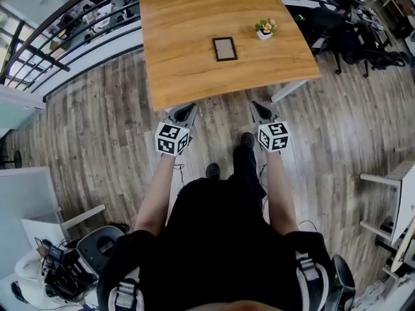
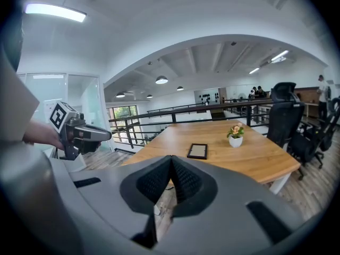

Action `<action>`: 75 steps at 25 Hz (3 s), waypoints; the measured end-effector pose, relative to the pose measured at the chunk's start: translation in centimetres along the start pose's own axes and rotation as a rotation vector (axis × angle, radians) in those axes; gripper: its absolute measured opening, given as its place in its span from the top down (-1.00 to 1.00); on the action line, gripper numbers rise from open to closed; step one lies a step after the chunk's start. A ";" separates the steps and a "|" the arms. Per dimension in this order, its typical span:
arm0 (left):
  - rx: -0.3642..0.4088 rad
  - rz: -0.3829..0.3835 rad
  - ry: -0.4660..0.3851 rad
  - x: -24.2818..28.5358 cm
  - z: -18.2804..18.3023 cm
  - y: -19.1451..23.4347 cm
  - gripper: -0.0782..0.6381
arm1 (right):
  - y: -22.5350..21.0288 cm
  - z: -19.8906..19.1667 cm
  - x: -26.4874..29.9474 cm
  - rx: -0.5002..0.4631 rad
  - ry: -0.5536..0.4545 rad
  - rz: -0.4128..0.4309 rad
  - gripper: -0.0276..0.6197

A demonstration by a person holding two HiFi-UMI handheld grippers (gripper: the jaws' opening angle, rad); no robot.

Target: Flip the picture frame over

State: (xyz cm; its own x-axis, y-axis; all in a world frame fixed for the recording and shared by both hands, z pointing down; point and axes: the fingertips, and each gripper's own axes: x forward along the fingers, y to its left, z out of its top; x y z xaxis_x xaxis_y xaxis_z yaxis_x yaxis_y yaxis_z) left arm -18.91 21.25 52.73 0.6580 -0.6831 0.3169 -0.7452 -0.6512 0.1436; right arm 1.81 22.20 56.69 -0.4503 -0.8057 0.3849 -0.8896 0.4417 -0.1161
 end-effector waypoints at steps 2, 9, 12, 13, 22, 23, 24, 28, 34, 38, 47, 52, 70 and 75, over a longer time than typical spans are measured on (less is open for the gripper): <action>0.000 0.011 0.000 0.6 0.4 0.5 0.72 | -0.6 0.4 0.9 0.001 -0.001 0.011 0.89; -0.017 0.049 0.003 4.5 2.3 1.8 0.72 | -3.9 3.3 4.6 -0.008 -0.018 0.059 0.89; -0.031 0.054 0.018 7.0 2.5 1.8 0.72 | -5.6 3.8 5.9 -0.011 -0.008 0.079 0.89; -0.034 0.056 0.023 7.8 2.6 1.7 0.72 | -6.3 3.9 6.2 -0.013 -0.003 0.084 0.89; -0.069 0.100 0.033 14.1 4.0 0.9 0.72 | -13.0 4.1 7.8 0.000 0.044 0.123 0.89; -0.076 0.109 0.028 14.7 4.3 0.8 0.72 | -13.7 4.2 8.1 -0.004 0.049 0.131 0.89; -0.081 0.119 0.024 15.3 4.6 0.7 0.72 | -14.3 4.4 8.3 -0.008 0.053 0.141 0.89; -0.093 0.157 0.004 17.2 5.9 0.4 0.72 | -16.6 5.5 9.5 -0.029 0.068 0.181 0.89; -0.105 0.220 -0.010 18.8 6.8 1.0 0.72 | -18.5 6.9 11.5 -0.061 0.070 0.239 0.89; -0.115 0.259 -0.020 19.4 7.1 1.7 0.72 | -18.9 7.1 12.9 -0.072 0.075 0.275 0.89; -0.147 0.315 -0.010 20.1 6.3 3.0 0.72 | -18.1 7.0 15.4 -0.095 0.105 0.344 0.89; -0.163 0.316 -0.019 20.8 6.4 3.5 0.72 | -18.1 6.8 16.3 -0.102 0.128 0.358 0.89; -0.175 0.228 -0.013 24.8 6.3 7.3 0.28 | -18.0 7.8 19.7 -0.093 0.118 0.345 0.06; -0.183 0.202 0.002 26.1 6.0 8.3 0.28 | -18.2 8.3 21.0 -0.086 0.119 0.340 0.04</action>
State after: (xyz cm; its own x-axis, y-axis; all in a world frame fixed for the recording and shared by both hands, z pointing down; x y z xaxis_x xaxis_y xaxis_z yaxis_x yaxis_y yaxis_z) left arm -7.26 -3.93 56.51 0.4937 -0.7924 0.3582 -0.8688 -0.4310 0.2438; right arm 7.96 -6.02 59.29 -0.7027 -0.5574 0.4421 -0.6785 0.7120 -0.1807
